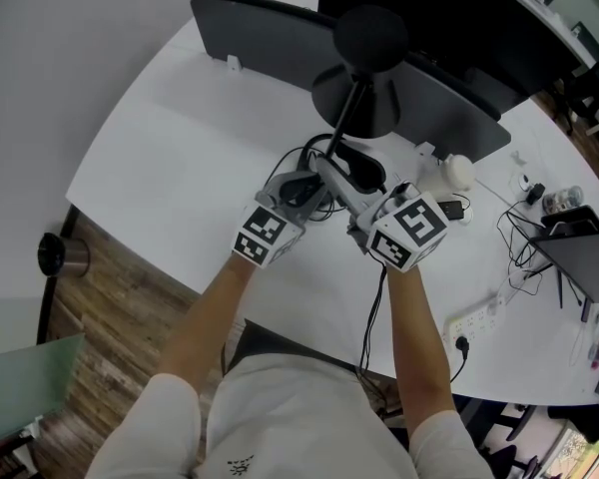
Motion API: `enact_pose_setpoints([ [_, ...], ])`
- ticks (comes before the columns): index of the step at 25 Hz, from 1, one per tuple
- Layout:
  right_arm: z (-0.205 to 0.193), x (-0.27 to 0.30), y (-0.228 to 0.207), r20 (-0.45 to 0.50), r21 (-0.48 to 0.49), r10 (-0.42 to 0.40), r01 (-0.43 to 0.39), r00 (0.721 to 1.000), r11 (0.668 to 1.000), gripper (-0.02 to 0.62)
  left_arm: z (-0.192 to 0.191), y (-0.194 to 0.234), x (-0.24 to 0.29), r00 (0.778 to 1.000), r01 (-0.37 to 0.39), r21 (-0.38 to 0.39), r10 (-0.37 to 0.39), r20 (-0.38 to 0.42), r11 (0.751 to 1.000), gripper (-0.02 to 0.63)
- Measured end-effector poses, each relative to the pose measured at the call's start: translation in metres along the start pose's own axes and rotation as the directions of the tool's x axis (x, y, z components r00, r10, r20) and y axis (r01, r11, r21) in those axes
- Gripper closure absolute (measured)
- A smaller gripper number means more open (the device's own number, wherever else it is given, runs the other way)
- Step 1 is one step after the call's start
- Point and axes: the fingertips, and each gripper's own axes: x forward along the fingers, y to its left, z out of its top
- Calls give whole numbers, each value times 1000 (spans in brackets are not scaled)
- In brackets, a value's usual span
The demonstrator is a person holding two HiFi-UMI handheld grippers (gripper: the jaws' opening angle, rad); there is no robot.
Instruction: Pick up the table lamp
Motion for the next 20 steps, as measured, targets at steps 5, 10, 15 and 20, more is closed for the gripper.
enact_pose_setpoints([
  [5,10,5,4,29,6,4,-5,1000,1000,482,0,0,-1,1000,3,-1,-3,0,1000,557],
  [10,17,9,3,58,-4,-33,34,998,999,515,0,1,-1,1000,-1,-2,1,-1,1000,557],
  [15,19,10,0,61,-61,-88,92,994,994,543,0,2,0,1000,-1,4,1,10,1000,557],
  [20,18,10,0,31,-101,-151,154,988,983,540,0,1,-1,1000,4,4,-4,2,1000,557],
])
